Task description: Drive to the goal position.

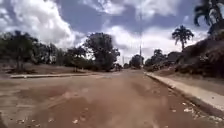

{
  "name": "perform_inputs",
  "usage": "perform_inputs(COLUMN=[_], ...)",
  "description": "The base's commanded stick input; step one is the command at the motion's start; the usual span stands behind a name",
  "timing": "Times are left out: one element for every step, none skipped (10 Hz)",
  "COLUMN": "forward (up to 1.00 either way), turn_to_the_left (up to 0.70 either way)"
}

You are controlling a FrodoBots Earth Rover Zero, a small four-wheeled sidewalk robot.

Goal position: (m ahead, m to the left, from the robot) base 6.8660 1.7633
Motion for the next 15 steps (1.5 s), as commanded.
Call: perform_inputs(forward=[1.00, 1.00, 1.00, 1.00, 1.00, 1.00, 1.00, 1.00, 1.00, 1.00, 1.00, 1.00, 1.00, 1.00, 1.00], turn_to_the_left=[0.00, 0.00, 0.00, 0.00, 0.00, 0.00, 0.00, 0.00, 0.00, 0.00, 0.00, 0.00, 0.00, 0.00, 0.00])
